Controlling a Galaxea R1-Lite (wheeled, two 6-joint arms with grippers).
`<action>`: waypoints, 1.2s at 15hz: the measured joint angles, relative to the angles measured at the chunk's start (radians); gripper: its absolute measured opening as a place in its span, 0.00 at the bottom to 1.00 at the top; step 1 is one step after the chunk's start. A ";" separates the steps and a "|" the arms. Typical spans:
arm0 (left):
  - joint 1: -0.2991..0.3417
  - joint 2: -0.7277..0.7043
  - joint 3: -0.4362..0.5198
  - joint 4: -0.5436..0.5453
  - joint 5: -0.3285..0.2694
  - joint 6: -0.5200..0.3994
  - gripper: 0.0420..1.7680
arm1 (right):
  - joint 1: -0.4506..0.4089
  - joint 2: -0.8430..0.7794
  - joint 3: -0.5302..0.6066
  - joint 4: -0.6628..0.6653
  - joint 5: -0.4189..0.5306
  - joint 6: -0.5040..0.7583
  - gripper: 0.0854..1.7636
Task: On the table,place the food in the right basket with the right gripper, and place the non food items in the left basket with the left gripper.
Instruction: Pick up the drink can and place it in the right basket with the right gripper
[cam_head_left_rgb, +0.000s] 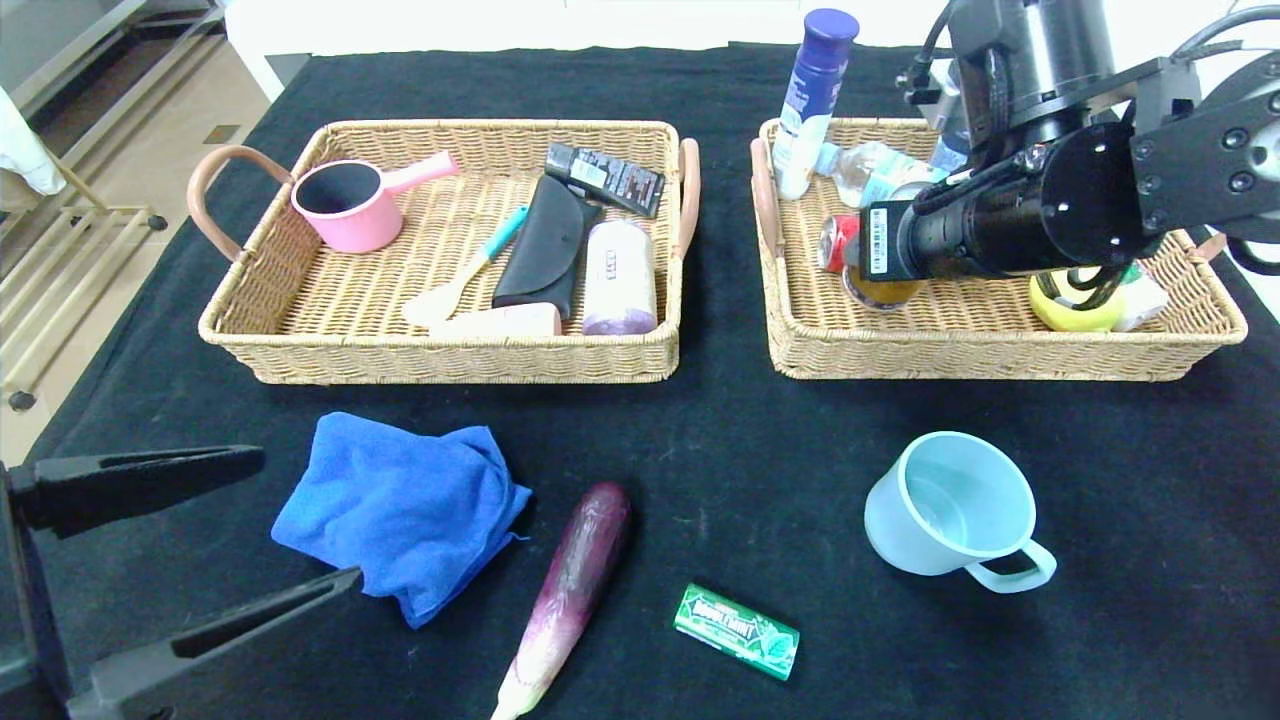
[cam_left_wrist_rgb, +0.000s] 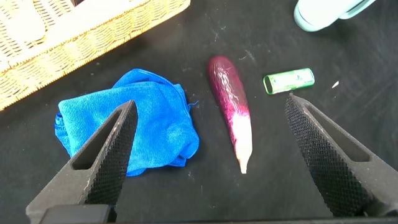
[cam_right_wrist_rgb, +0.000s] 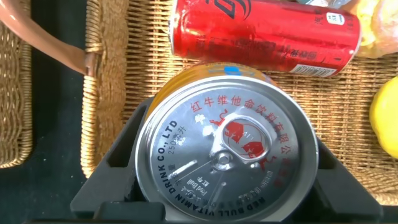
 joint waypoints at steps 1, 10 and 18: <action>0.000 0.000 0.000 0.000 0.000 0.001 0.97 | 0.000 0.003 0.000 0.000 0.000 0.001 0.67; 0.000 0.000 0.003 0.000 0.000 0.006 0.97 | -0.011 0.011 -0.002 -0.001 0.008 -0.010 0.80; 0.000 0.003 0.006 0.000 0.000 0.005 0.97 | 0.011 -0.074 0.002 0.123 0.012 0.011 0.90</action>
